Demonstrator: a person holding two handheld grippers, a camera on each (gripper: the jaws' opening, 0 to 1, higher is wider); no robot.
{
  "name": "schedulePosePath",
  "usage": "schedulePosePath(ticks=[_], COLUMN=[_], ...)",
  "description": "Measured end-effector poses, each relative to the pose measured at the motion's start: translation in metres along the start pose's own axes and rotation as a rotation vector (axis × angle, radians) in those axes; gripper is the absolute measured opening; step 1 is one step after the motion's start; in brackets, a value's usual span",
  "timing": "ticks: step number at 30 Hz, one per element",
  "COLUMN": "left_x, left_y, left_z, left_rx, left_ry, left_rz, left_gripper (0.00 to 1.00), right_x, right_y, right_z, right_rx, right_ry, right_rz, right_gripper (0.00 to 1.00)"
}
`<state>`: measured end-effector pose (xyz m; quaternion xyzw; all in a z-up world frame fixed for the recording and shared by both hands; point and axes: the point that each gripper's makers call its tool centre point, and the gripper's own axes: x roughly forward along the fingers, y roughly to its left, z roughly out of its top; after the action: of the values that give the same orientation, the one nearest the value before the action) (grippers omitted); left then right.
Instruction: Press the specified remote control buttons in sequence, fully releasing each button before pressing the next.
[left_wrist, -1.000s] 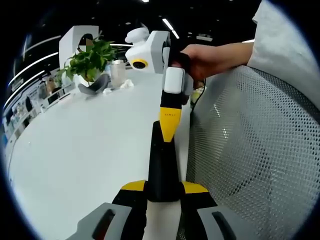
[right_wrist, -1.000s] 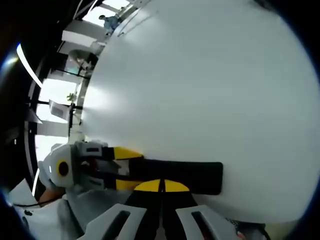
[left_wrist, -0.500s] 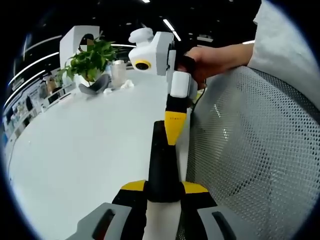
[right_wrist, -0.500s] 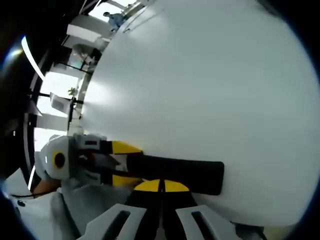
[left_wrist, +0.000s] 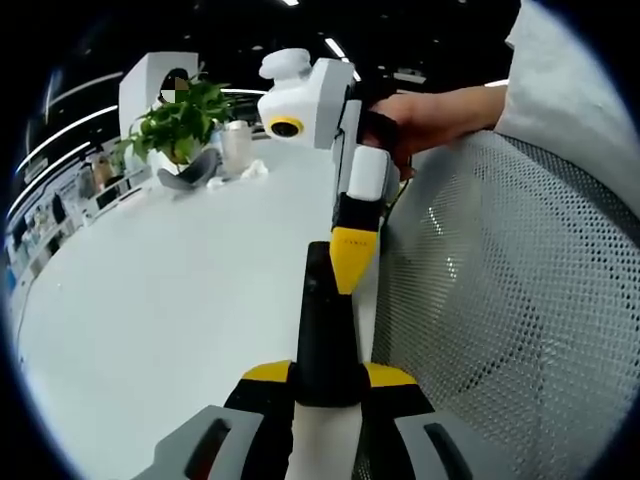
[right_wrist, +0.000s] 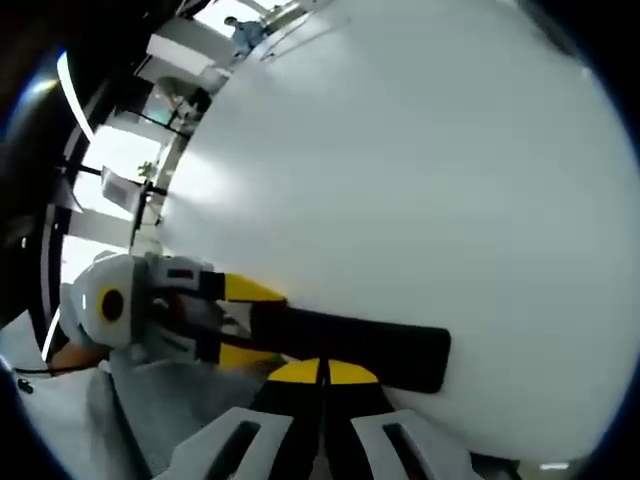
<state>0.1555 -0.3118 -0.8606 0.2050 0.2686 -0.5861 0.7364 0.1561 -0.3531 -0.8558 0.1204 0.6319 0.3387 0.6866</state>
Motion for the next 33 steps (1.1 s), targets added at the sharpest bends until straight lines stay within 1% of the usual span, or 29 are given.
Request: schedulePosePath(ticks=[6,12,19,22,25,28,30,31,33], left_x=[0.0,0.001,0.001,0.001,0.001,0.001,0.001,0.001,0.001], left_y=[0.0,0.001,0.002,0.003,0.006,0.004,0.002,0.002,0.002], left_z=[0.001,0.002,0.002,0.002,0.002,0.001,0.002,0.003,0.002], left_rx=[0.009,0.008,0.021,0.022,0.032,0.031,0.056,0.071,0.072], left_ry=[0.003,0.017,0.02,0.022,0.025,0.027,0.032,0.031,0.032], left_rz=[0.005,0.013,0.021,0.025,0.041,0.033,0.026,0.035,0.035], left_gripper=[0.25,0.25,0.25,0.27,0.3,0.27,0.25,0.25,0.25], right_x=[0.0,0.001,0.0,-0.002,-0.003,-0.004,-0.004,-0.004,-0.002], right_y=[-0.001,0.0,0.001,0.002,0.002,0.007,0.01,0.012,0.016], right_z=[0.001,0.002,0.004,0.007,0.014,0.021,0.023,0.024,0.024], right_rx=[0.022,0.026,0.021,0.021,0.021,0.016,0.012,0.009,0.012], right_ry=[-0.007,0.009,0.014,-0.007,-0.035,-0.078,-0.089,-0.093,-0.092], right_rz=[0.016,0.028,0.023,0.028,0.033,0.057,0.073,0.082,0.1], right_gripper=[0.0,0.0,0.0,0.0,0.0,0.0,0.0,0.0,0.0])
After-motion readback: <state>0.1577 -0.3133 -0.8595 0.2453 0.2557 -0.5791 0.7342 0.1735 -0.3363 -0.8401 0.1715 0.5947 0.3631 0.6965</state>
